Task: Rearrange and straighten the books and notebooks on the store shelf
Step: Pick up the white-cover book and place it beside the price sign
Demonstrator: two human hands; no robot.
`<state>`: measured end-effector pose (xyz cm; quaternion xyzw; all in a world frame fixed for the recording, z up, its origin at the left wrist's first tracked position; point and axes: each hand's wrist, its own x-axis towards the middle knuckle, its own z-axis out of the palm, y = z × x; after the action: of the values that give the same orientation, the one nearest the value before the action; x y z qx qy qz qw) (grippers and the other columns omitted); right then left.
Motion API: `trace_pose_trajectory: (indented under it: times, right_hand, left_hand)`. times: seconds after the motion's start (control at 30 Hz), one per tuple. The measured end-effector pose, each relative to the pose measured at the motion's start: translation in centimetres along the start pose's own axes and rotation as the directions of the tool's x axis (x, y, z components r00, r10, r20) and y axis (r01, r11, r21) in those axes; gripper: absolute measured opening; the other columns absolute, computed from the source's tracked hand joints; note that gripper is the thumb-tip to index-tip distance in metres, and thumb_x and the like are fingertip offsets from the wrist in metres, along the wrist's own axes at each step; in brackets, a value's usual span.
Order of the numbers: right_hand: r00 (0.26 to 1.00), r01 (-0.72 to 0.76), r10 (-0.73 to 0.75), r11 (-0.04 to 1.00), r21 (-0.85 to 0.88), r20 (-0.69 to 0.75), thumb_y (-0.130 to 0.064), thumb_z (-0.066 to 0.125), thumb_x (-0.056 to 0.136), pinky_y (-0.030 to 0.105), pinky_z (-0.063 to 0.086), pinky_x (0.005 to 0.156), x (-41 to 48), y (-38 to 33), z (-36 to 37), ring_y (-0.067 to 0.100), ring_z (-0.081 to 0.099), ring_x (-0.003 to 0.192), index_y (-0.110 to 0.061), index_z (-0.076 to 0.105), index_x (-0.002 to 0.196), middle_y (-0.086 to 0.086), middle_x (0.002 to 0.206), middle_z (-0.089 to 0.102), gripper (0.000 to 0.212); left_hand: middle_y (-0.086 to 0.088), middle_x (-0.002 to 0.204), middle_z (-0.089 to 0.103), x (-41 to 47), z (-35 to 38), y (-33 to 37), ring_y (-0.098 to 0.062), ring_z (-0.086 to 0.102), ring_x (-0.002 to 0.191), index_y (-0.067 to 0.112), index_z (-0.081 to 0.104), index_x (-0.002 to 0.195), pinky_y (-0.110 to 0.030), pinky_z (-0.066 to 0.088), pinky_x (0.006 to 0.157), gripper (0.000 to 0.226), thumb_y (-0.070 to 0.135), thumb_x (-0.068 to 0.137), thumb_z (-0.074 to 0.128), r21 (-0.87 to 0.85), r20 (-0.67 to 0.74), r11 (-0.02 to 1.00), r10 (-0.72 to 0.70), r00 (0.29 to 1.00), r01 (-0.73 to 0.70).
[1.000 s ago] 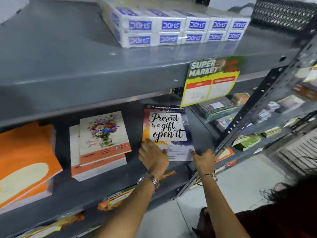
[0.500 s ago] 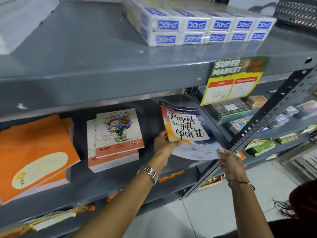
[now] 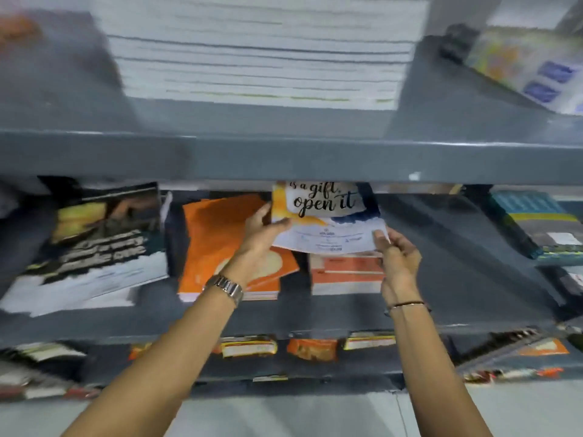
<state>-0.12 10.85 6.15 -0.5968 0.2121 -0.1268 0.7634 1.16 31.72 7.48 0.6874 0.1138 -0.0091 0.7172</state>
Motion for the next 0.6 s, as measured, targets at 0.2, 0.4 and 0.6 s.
trace_pose_trajectory:
  times: [0.2, 0.4, 0.6]
  right_hand:
    - [0.973, 0.014, 0.001, 0.998, -0.063, 0.229, -0.006, 0.062, 0.083, 0.021, 0.043, 0.063, -6.0, 4.9, 14.6, 0.012, 0.051, 0.07, -0.008, 0.058, 0.092, 0.003, 0.078, 0.058, 0.01]
    - [0.914, 0.121, -0.009, 0.96, -0.252, 0.406, -0.007, 0.065, 0.082, 0.019, 0.042, 0.064, -12.2, 9.4, 26.1, 0.015, 0.05, 0.072, -0.011, 0.057, 0.082, 0.005, 0.079, 0.058, 0.008]
    - [0.817, 0.487, -0.019, 0.559, -0.671, 0.576, -0.017, 0.056, 0.085, 0.027, 0.037, 0.06, -15.3, 13.3, 29.1, 0.033, 0.064, 0.081, 0.002, 0.063, 0.088, 0.024, 0.097, 0.068, 0.02]
  left_hand:
    - [-0.009, 0.116, 0.064, -0.8, -16.6, 0.2, -0.018, 0.063, 0.094, 0.004, 0.057, 0.119, -0.018, 0.052, 0.082, 0.045, 0.003, 0.076, 0.068, 0.033, -0.211, 0.999, 0.022, 0.977, -0.016]
    - [-0.007, 0.11, 0.063, -2.6, -30.1, -1.3, -0.017, 0.058, 0.099, 0.003, 0.06, 0.117, -0.027, 0.045, 0.088, 0.041, 0.003, 0.076, 0.068, 0.152, -0.407, 0.988, 0.055, 0.912, 0.009]
    - [-0.006, 0.079, 0.073, -3.1, -37.2, -5.8, -0.016, 0.067, 0.087, 0.013, 0.069, 0.095, -0.035, 0.05, 0.081, 0.036, 0.038, 0.069, 0.071, 0.543, -0.419, 0.816, 0.058, 0.906, 0.199]
